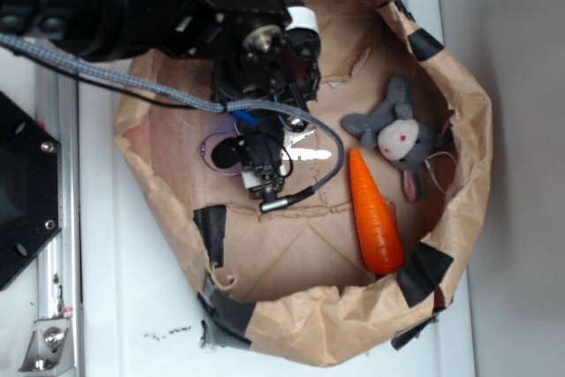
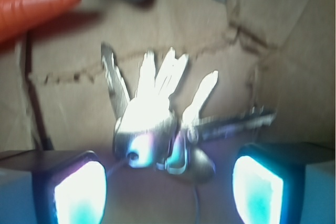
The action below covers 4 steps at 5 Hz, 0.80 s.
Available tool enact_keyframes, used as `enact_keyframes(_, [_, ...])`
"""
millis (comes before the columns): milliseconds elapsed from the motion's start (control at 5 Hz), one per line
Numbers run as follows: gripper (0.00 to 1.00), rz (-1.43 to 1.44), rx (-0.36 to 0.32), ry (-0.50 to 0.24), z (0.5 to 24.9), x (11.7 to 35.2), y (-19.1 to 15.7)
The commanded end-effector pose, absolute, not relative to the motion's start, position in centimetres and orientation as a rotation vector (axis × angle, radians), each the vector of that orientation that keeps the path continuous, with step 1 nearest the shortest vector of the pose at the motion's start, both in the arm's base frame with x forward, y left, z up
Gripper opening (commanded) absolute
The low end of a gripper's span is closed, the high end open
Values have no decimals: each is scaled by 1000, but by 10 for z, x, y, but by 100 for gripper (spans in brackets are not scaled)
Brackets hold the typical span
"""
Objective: Grab the silver keys.
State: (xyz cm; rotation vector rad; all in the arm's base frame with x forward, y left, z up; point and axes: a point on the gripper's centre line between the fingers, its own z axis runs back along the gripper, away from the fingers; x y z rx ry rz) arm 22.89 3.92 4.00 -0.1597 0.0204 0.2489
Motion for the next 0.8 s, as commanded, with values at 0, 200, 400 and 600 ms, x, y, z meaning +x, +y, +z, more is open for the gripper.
enact_keyframes(0, [100, 173, -152, -16, 58, 228, 48])
enact_keyframes(200, [100, 146, -155, -12, 58, 221, 47])
enact_keyframes(400, [100, 138, -161, -9, 58, 219, 46])
enact_keyframes(600, [100, 138, -151, -16, 54, 219, 43])
